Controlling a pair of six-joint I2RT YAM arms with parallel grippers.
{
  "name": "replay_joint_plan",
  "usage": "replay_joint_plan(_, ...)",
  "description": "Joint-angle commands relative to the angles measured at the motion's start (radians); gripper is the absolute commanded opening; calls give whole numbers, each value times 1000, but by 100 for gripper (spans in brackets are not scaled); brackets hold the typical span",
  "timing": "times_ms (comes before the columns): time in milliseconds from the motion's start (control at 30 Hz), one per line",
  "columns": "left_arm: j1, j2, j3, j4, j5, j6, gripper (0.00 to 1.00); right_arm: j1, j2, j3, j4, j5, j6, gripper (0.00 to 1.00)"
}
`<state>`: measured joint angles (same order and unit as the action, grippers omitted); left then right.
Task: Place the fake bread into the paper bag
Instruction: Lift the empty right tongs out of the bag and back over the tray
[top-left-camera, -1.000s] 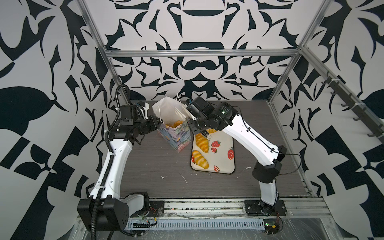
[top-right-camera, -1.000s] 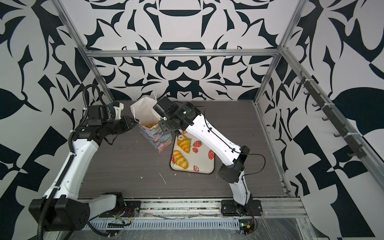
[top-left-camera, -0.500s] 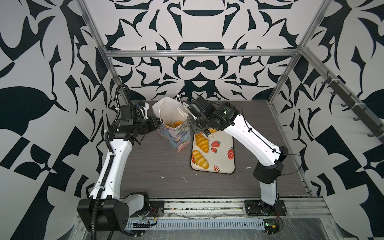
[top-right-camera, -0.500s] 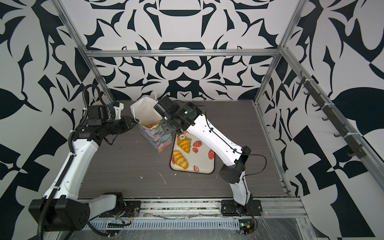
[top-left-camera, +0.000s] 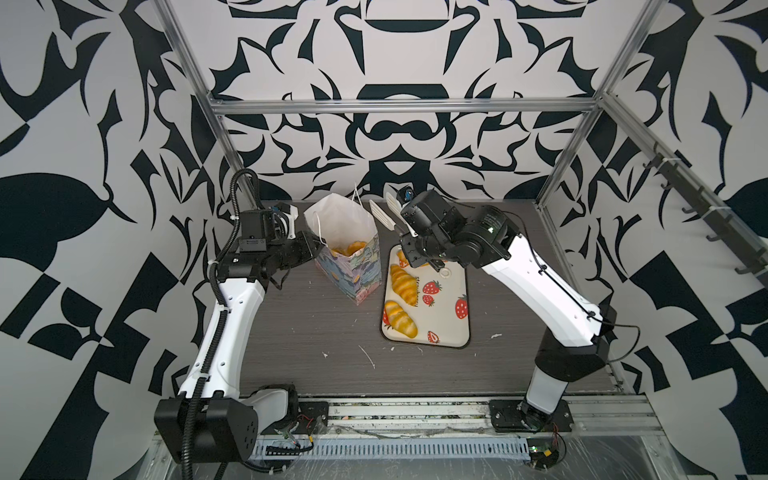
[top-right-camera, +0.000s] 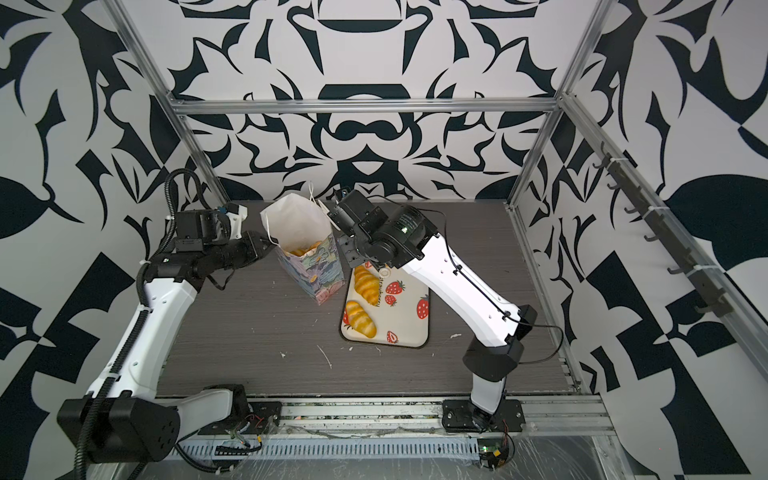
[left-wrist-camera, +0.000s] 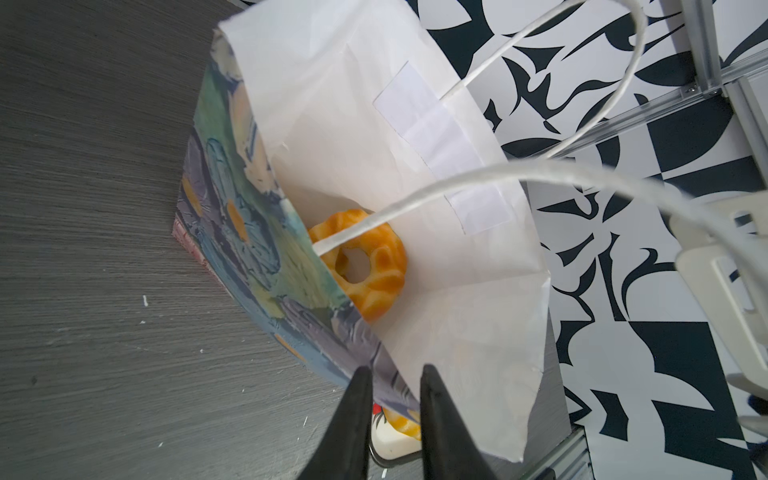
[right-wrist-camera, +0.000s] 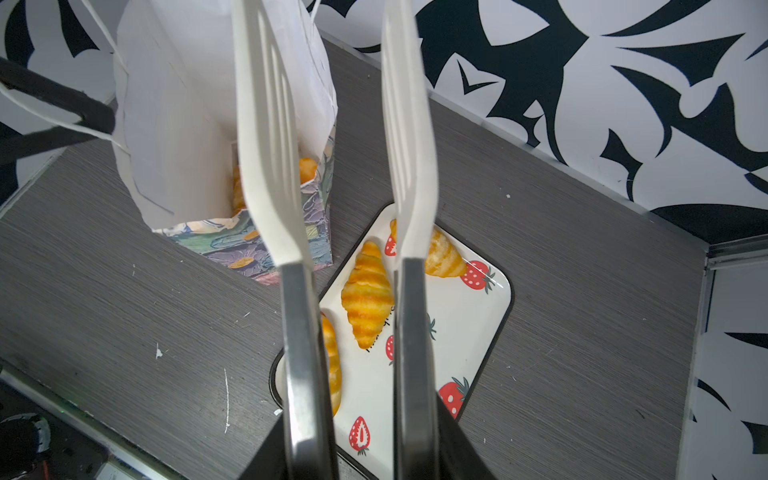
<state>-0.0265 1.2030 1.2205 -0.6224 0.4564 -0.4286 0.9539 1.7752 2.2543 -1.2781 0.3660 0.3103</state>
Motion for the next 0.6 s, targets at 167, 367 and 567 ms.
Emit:
replay_joint_plan(167, -2, -19, -1, -19, 7, 6, 25, -40, -132, -115, 78, 51, 10, 43)
replay_joint_plan(367, -3, -23, -4, -18, 5, 8, 25, -83, -200, -221, 102, 40, 23, 43)
replay_joint_plan(567, -3, -18, -3, -17, 4, 8, 25, -148, -269, -368, 143, -13, 44, 43)
